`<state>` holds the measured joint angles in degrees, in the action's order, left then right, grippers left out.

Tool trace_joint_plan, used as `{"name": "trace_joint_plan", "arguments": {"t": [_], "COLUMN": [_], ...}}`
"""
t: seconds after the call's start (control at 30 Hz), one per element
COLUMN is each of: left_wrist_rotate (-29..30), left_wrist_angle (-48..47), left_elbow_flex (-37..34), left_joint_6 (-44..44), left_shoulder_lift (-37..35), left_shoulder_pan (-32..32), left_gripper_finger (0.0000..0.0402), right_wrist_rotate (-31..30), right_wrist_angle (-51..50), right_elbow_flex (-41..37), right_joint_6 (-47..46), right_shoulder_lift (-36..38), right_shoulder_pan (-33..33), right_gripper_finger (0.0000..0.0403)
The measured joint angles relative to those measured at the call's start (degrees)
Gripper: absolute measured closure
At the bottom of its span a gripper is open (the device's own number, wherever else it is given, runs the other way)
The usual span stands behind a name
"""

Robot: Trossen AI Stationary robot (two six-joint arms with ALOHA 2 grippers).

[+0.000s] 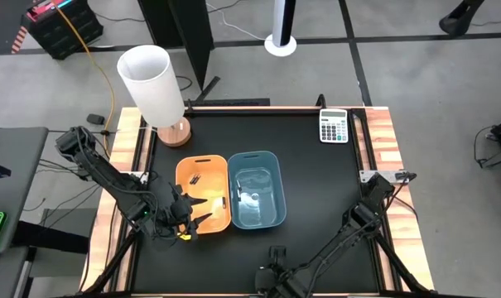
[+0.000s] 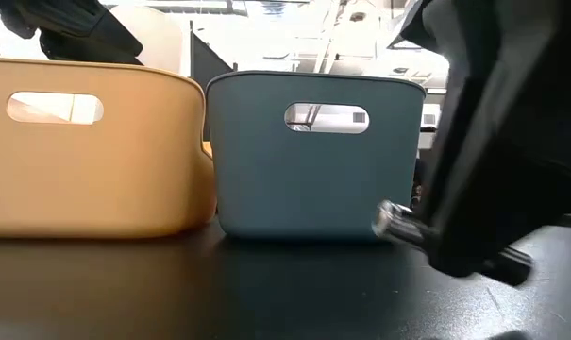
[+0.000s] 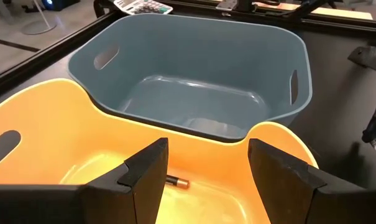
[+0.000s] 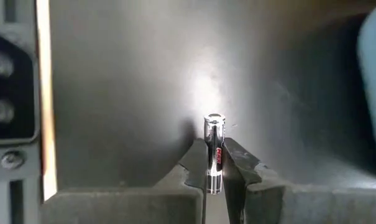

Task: Sort batteries
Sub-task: Put the silver battery into the blue bin

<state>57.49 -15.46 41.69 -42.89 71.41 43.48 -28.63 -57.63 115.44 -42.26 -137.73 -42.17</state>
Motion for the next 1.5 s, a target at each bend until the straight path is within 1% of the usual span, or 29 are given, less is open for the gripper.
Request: {"name": "trace_joint_plan", "arguments": {"t": [0.27, 0.4, 0.6, 0.73, 0.8, 0.9, 1.03, 1.17, 1.23, 1.3, 1.37, 1.5], "left_wrist_rotate": [0.0, 0.1, 0.2, 0.2, 0.2, 0.2, 0.2, 0.2, 0.2, 0.2, 0.2, 0.1], "left_wrist_angle": [0.0, 0.0, 0.3, 1.4, 2.6, 3.5, 3.5, 3.5, 3.5, 3.5, 3.4, 3.4], "left_elbow_flex": [0.0, 0.0, 0.0, 0.0, 0.0, 0.0, 0.0, 0.0, 0.0, 0.0, 0.0, 0.0], "left_joint_6": [0.2, 0.2, 0.2, 1.4, 2.4, 3.4, 3.4, 3.4, 3.4, 3.4, 3.4, 3.7], "left_shoulder_lift": [0.0, 0.0, 0.0, 0.0, 0.0, 0.0, 0.0, 0.0, 0.0, 0.0, 0.0, 0.0], "left_shoulder_pan": [0.0, 0.0, 0.0, 0.0, 0.0, 0.0, 0.0, 0.0, 0.0, 0.0, 0.0, 0.1], "left_gripper_finger": [0.0185, 0.0185, 0.0185, 0.0185, 0.0185, 0.0185, 0.0185, 0.0185, 0.0185, 0.0185, 0.0185, 0.0185], "right_wrist_rotate": [-4.8, -8.4, -16.7, -22.9, -25.0, -26.1, -26.2, -25.7, -24.3, -21.0, -19.6, -19.5], "right_wrist_angle": [1.9, 2.0, 1.1, -2.4, -4.9, -9.3, -13.9, -14.6, -14.7, -14.7, -14.8, -16.1], "right_elbow_flex": [0.0, 0.0, 0.1, 0.1, 0.1, 0.1, 0.1, 0.1, 0.1, 0.1, 0.1, 0.1], "right_joint_6": [-1.3, -2.7, -2.9, -2.8, -2.7, -1.5, 0.8, 5.2, 6.4, 7.4, 8.7, 9.8], "right_shoulder_lift": [0.0, 0.5, 3.7, 6.9, 8.5, 11.1, 14.3, 17.0, 18.0, 18.6, 18.6, 18.6], "right_shoulder_pan": [0.0, 0.0, -0.1, -0.1, 0.4, 1.9, 4.5, 7.3, 8.8, 10.5, 11.8, 13.9], "right_gripper_finger": [0.036, 0.036, 0.036, 0.036, 0.036, 0.036, 0.036, 0.0357, 0.0345, 0.0322, 0.029, 0.0208]}}
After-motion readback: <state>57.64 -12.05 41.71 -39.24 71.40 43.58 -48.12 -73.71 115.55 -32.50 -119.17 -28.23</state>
